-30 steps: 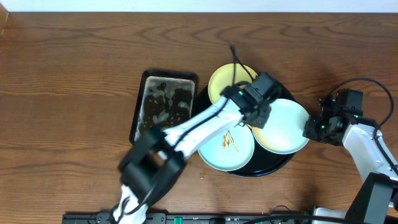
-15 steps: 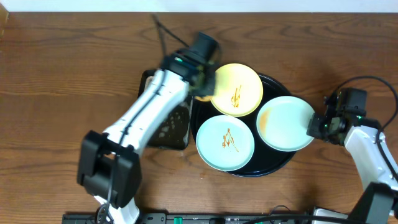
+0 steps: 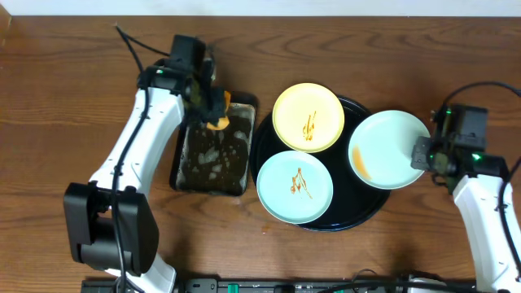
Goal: Clean dirty plates on tray and stack at the side
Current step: 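Return sponge to the soapy tray with the left gripper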
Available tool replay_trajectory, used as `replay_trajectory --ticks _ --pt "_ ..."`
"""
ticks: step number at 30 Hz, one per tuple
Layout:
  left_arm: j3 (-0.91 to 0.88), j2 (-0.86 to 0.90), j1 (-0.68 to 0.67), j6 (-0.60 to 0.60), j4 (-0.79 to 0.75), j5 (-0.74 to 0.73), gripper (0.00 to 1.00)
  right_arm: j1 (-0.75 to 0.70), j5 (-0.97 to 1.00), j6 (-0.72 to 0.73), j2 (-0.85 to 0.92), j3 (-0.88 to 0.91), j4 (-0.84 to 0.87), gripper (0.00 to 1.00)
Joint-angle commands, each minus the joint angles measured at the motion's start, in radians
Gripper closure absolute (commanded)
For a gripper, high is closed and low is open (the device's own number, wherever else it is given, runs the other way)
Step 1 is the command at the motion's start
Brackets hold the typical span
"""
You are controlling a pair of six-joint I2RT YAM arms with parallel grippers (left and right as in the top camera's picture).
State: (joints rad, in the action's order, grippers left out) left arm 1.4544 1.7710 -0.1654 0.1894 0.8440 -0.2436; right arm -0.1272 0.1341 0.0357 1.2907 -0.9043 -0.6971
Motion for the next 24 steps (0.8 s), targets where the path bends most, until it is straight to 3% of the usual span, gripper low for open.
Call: replay_trajectory --ticks 1,7,13,24 --pt "-0.038 -0.015 0.051 -0.06 -0.009 -0.076 0.93 0.099 0.21 -0.052 -0.017 -0.063 -0.019 0.99" --pt "-0.096 -0.015 0.126 -0.179 -0.021 -0.199 0.92 0.253 0.419 -0.084 -0.016 -0.093 -0.01 0.99" --pt "-0.15 -0.015 0.206 -0.19 -0.024 -0.204 0.93 0.442 0.578 -0.248 -0.016 -0.097 0.045 0.99" --pt "-0.161 -0.015 0.232 -0.197 -0.019 -0.244 0.92 0.701 0.922 -0.352 -0.014 -0.097 0.141 0.99"
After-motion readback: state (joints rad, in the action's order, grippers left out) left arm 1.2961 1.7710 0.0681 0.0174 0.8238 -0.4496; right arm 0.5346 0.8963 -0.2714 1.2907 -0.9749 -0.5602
